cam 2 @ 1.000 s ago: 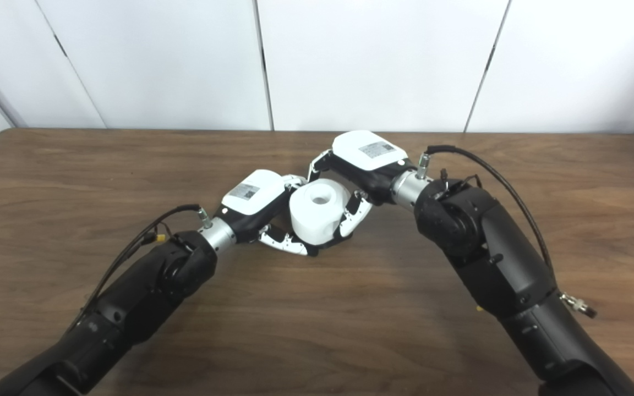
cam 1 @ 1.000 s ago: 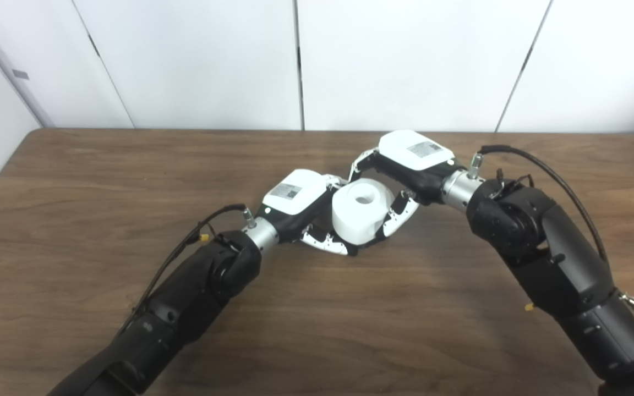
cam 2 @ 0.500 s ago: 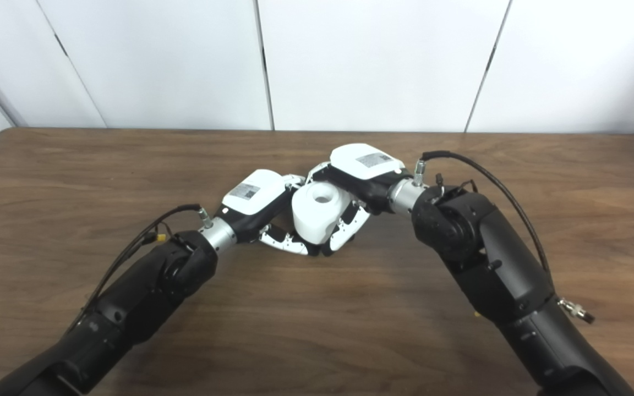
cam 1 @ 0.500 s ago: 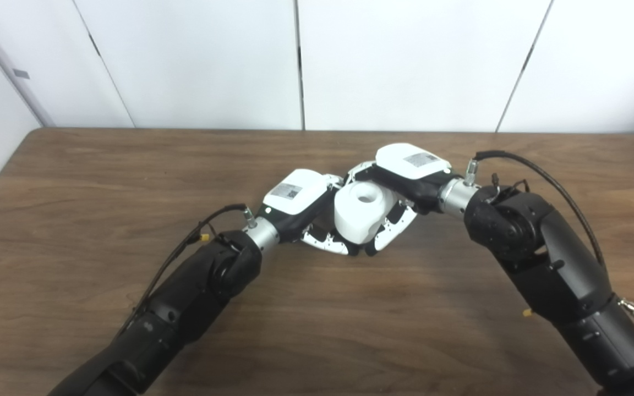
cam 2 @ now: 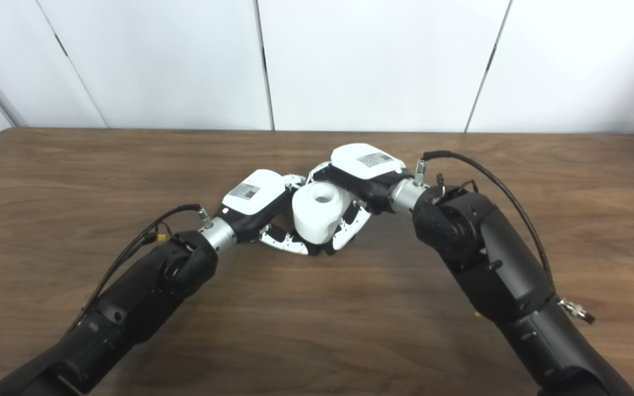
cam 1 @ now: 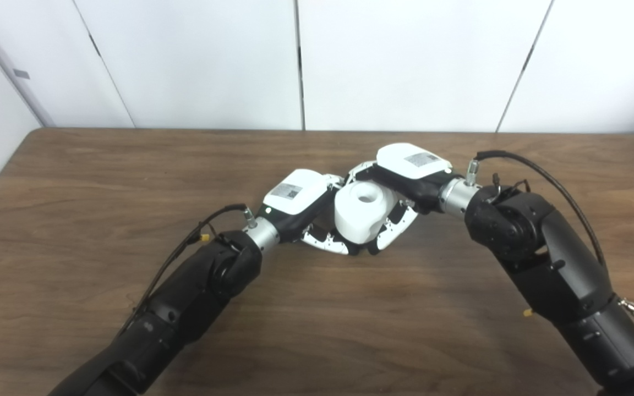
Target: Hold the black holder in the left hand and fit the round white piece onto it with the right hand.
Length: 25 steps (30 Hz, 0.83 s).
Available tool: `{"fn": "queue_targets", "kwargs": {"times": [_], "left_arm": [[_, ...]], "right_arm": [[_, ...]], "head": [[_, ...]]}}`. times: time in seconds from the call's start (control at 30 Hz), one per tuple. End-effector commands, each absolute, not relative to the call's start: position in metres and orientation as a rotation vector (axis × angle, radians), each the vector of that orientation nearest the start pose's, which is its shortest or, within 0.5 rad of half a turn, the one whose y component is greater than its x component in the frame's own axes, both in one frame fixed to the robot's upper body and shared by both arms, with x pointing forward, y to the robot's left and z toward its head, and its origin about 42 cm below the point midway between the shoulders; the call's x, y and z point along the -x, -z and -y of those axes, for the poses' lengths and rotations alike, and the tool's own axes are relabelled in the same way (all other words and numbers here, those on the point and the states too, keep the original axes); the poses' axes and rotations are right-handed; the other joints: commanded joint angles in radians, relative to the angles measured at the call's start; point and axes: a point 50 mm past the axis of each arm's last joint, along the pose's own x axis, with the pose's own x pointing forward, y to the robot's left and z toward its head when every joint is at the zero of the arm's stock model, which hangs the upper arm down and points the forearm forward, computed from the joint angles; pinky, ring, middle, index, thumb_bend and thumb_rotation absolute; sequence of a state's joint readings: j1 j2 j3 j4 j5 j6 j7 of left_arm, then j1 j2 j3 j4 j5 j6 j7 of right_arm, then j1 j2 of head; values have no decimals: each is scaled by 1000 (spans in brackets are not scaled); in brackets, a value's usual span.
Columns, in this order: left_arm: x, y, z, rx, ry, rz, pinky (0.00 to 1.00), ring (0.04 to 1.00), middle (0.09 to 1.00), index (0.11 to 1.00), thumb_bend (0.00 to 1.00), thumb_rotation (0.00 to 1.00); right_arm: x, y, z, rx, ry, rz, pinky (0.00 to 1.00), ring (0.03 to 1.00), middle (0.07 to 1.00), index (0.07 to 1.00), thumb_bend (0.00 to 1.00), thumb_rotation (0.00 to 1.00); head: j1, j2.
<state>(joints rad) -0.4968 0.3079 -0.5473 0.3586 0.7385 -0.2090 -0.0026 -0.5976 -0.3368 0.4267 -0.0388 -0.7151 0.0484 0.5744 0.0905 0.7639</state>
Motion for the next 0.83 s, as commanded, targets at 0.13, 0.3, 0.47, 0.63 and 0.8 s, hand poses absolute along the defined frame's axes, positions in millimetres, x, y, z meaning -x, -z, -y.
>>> {"fn": "queue_targets", "kwargs": {"times": [0.13, 0.3, 0.47, 0.63, 0.8], "left_arm": [[-384, -92, -171, -1255, 722, 239, 673, 849, 823, 479, 525, 69], [-384, -92, -171, -1260, 725, 233, 690, 853, 825, 479, 525, 69], [-385, -92, -172, -1261, 730, 237, 686, 849, 823, 479, 525, 69], [-384, -92, -174, -1264, 728, 244, 682, 844, 820, 479, 525, 69], [-384, -92, -174, -1270, 730, 239, 690, 845, 821, 479, 525, 71]], "right_arm": [[-411, -292, 152, 1287, -628, 450, 669, 812, 870, 1000, 932, 259], [-415, -309, 159, 1307, -590, 464, 649, 810, 901, 1000, 960, 292], [-416, -315, 162, 1320, -578, 463, 654, 811, 904, 1000, 970, 304], [-415, -315, 162, 1318, -579, 451, 657, 818, 905, 1000, 971, 294], [-413, -317, 164, 1335, -588, 434, 663, 824, 907, 1000, 981, 291]], "head": [[-1, 0], [-1, 1], [-5, -1], [-6, 1], [-7, 2]]}}
